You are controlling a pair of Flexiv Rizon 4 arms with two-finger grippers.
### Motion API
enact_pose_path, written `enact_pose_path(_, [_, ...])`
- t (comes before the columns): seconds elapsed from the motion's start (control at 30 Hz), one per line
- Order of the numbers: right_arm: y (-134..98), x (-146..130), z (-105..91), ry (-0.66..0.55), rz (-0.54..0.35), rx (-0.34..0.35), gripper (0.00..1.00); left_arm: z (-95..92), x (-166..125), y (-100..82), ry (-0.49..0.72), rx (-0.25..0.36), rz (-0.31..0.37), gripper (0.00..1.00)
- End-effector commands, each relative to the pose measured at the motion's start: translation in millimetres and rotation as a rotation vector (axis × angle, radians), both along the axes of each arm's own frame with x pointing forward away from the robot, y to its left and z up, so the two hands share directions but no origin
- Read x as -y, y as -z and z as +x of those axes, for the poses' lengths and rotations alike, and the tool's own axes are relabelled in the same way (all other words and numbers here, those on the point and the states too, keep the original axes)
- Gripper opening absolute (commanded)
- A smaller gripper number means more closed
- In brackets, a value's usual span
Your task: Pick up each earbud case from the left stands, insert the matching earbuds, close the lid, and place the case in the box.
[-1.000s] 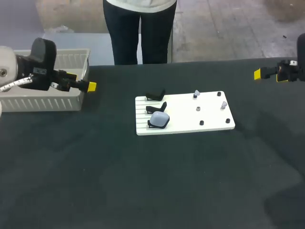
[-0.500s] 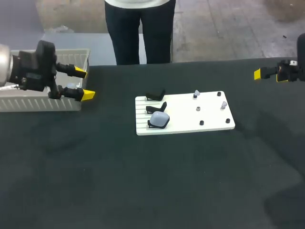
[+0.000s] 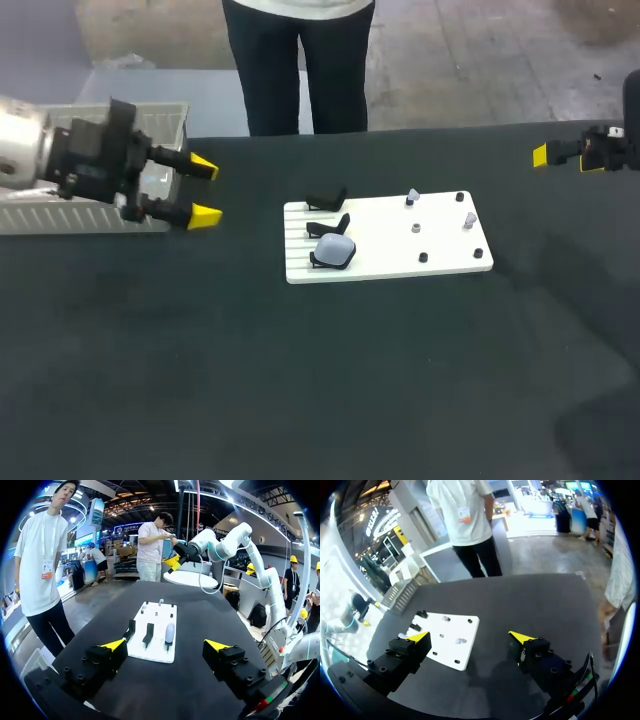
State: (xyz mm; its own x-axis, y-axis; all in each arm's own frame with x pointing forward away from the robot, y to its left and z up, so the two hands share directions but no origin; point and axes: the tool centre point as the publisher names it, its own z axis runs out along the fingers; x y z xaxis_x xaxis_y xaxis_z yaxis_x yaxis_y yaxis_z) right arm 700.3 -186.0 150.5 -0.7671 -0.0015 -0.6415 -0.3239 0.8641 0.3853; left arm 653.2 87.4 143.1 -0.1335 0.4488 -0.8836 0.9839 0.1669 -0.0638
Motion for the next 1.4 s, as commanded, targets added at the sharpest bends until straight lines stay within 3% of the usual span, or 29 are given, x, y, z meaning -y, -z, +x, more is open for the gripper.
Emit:
enact_pose_path(0.03, [0,0,-0.1,0.000,0.000,0.000,1.00,-15.5,23,8.7,-0.127,0.079,0.040,1.00])
enact_pose_path(0.47, [0,0,-0.1,0.000,0.000,0.000,1.00,-18.3,70,59.1,-0.088,0.125,-0.010,1.00])
enact_pose_path(1.07, [0,0,-0.1,0.000,0.000,0.000,1.00,-18.3,70,59.1,-0.088,0.125,-0.010,1.00])
enact_pose_path(1.4, [0,0,-0.1,0.000,0.000,0.000,1.00,-12.4,84,72.9,-0.009,0.062,-0.019,1.00])
